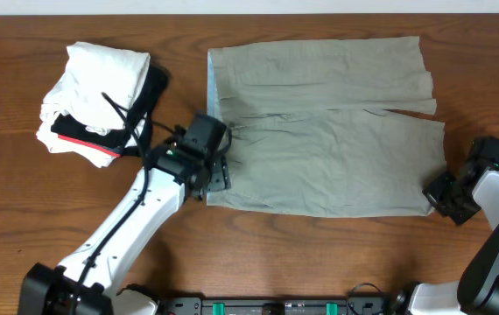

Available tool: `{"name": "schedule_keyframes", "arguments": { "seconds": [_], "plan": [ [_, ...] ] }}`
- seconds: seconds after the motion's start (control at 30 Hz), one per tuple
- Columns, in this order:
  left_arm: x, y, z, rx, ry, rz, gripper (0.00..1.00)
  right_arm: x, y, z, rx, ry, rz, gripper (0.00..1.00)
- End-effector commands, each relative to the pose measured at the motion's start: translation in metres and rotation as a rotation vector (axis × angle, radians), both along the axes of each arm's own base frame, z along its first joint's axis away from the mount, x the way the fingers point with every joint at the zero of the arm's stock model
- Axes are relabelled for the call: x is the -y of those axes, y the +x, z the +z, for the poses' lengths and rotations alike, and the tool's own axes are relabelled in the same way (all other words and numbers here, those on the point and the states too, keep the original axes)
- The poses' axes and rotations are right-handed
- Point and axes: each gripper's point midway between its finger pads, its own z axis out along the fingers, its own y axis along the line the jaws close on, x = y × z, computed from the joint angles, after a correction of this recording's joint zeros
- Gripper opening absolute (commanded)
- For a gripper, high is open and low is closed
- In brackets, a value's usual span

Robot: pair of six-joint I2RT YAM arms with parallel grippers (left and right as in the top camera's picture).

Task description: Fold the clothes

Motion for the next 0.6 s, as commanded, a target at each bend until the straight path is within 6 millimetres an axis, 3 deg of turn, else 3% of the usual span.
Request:
{"name": "schedule_keyframes", "arguments": {
  "seconds": [0.0,0.13,0.57],
  "plan": [
    [0.006,-0.009,-0.02,-0.055,-0.037,0.001,0.74,-0.012,-0.024,-0.022,-0.093,0.051,-0.008,0.01],
    [0.016,-0.012,-0.037,-0.091,-0.086,-0.012,0.74,-0.013,-0.026,-0.022,-0.098,0.053,-0.009,0.01],
    [0.012,-0.021,-0.084,-0.23,-0.023,-0.002,0.74,-0.013,-0.027,-0.022,-0.103,0.056,-0.008,0.02]
  ]
}}
